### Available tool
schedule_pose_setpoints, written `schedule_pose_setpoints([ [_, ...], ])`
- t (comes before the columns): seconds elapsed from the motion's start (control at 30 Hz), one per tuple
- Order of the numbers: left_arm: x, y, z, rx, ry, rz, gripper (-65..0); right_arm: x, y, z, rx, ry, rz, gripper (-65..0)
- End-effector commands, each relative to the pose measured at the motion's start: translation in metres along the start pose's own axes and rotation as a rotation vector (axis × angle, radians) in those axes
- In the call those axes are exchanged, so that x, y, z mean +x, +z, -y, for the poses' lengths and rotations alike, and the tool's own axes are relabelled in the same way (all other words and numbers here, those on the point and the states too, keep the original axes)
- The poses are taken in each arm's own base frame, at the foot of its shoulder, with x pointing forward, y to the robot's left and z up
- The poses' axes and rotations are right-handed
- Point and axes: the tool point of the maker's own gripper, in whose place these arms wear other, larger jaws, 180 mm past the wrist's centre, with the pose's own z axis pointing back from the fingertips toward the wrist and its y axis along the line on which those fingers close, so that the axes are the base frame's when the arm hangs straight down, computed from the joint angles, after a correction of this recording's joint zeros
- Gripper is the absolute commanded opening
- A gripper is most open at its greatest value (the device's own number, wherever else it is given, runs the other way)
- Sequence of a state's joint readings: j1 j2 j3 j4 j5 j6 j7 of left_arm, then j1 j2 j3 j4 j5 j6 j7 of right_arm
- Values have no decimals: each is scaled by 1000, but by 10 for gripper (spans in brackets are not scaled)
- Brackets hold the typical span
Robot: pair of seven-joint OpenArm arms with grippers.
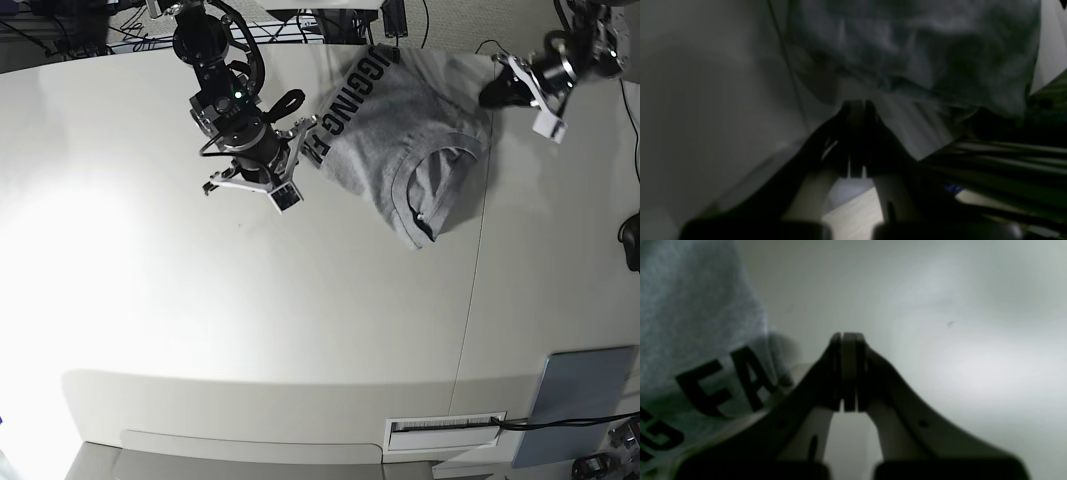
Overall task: Fold the T-shirt properly
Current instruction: 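Smooth and square the folded shirt with both grippers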
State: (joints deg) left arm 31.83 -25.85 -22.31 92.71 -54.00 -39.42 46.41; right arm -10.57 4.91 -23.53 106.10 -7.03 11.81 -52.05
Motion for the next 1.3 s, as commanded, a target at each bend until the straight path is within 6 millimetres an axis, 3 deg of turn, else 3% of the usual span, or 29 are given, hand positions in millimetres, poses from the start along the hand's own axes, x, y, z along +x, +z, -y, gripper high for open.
schedule_pose_setpoints([
  [0.0,16,0,5,-14,-13,69,-650,12,2,2,-3,0,44,-650],
  [0.23,38,-34,9,38,-65,163,-650,-1,4,-6,18,-4,17,-650],
  [0.6,113,-103,9,12,-127,236,-650,-17,6,-11,29,-2,-21,-650],
  [0.83,155,-142,9,46,-229,225,-650,-23,8,-25,86,-49,-27,-650],
  [1.03,196,-137,9,51,-264,284,-650,-32,10,-28,79,-63,-46,-650],
  [1.17,208,-116,5,28,-271,327,-650,-31,15,-4,-53,-108,-42,-650],
  [1.27,206,-99,-3,47,-293,326,-650,-28,23,4,-100,-95,-36,-650],
])
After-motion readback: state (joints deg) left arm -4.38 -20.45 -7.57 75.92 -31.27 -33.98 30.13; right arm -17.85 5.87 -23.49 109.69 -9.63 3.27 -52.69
